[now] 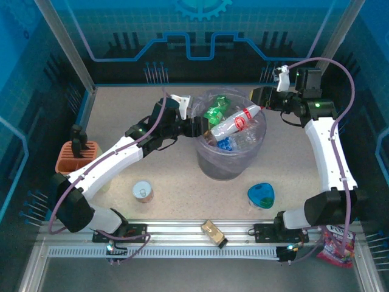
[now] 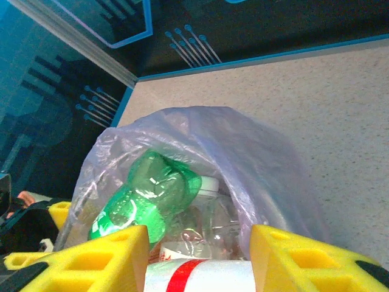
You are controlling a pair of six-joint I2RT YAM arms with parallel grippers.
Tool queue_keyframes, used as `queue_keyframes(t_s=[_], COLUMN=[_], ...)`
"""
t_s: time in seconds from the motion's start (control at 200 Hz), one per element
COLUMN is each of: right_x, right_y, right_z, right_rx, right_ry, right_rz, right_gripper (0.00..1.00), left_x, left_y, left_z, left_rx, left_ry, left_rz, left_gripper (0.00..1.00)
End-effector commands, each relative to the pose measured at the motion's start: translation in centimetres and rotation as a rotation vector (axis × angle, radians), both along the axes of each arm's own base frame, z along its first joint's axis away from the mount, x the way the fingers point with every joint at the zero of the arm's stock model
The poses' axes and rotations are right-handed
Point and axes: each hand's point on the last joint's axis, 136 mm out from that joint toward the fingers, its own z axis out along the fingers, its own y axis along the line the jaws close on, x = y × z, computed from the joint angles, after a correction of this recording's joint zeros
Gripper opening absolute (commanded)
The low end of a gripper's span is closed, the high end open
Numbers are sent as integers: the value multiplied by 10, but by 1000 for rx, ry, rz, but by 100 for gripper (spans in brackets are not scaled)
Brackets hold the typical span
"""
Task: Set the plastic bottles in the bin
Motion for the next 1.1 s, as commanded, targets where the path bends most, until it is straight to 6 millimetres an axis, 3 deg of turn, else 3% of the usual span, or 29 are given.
queue_keyframes(t_s=[0.0,0.16,0.385,0.615,0.745,0.851,0.951,1.096], right_x=[-6,-4,0,-3,-8,-17,-31,-48], right_y=[5,-9,-30,-79,-106,-127,-149,-158], right_z=[9,38,55,45,24,-8,-52,-116], right_rx=[44,48,47,-20,-45,-132,-266,-349], right_ry=[0,-70,-115,-124,-81,-39,2,68], right_rz=[26,-11,-64,-220,-312,-392,-486,-520], right_gripper=[48,53,61,77,100,100,100,100], left_x=[-4,-7,-9,-3,-1,-2,-9,-20], left_y=[-7,1,19,84,137,181,216,254], left_z=[18,36,71,100,91,63,28,-17], left_rx=[-24,-16,27,50,122,197,290,437], left_ry=[-38,-81,-157,-214,-203,-174,-145,-172], left_rz=[-34,-25,-17,132,286,439,576,693], left_gripper=[72,81,99,99,99,99,99,99])
